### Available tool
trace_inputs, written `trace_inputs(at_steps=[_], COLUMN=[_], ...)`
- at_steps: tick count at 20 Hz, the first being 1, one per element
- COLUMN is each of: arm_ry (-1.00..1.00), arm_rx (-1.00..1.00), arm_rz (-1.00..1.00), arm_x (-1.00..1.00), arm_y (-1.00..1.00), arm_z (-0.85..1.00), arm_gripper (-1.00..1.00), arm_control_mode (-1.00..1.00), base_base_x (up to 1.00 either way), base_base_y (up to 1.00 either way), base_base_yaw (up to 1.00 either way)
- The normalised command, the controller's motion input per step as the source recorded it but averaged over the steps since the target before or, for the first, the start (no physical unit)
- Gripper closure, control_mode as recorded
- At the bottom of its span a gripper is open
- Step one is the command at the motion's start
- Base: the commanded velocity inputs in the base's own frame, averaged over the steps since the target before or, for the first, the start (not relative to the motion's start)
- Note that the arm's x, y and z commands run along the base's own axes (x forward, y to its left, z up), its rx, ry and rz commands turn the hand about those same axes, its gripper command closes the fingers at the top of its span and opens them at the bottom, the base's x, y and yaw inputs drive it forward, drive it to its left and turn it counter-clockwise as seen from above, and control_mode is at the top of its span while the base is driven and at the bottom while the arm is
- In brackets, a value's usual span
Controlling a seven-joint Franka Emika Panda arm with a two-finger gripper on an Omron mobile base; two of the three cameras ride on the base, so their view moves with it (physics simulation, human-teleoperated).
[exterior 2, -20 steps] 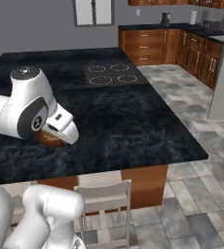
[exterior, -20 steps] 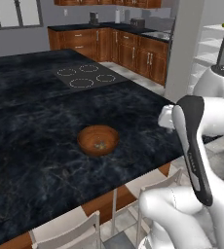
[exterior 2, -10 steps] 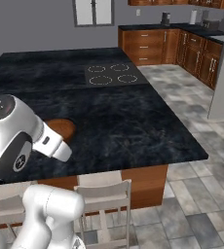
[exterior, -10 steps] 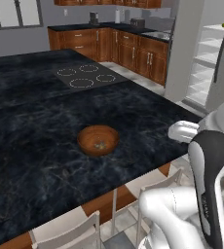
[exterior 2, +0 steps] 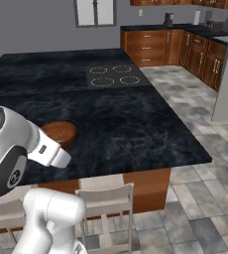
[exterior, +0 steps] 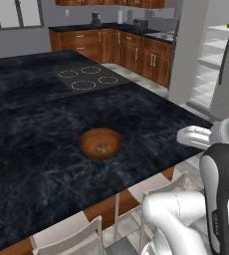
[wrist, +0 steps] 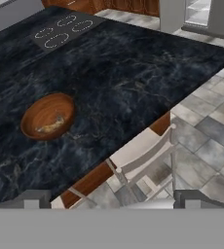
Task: Retrieve the pear and banana from the fridge and place them into the bowl on the dining table.
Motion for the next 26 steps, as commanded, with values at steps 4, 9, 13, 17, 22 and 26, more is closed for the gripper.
trace_inputs(at_steps=[4,9,13,17,22,26], arm_ry=[0.00,0.00,0.00,0.00,0.00,0.00], arm_rx=[0.00,0.00,0.00,0.00,0.00,0.00], arm_rz=[0.00,0.00,0.00,0.00,0.00,0.00], arm_x=[-0.07,0.00,0.00,0.00,0.00,0.00], arm_y=[-0.01,0.00,0.00,0.00,0.00,0.00], arm_z=[0.00,0.00,0.00,0.00,0.00,0.00], arm_gripper=[-1.00,-1.00,-1.00,-1.00,-1.00,-1.00], arm_control_mode=[1.00,1.00,1.00,1.00,1.00,1.00], base_base_x=[-0.16,-0.56,-0.59,-0.25,0.16,0.46], base_base_y=[-0.02,-0.13,-0.56,-0.88,-1.00,-1.00], base_base_yaw=[0.00,0.00,0.00,0.00,-0.03,-0.07])
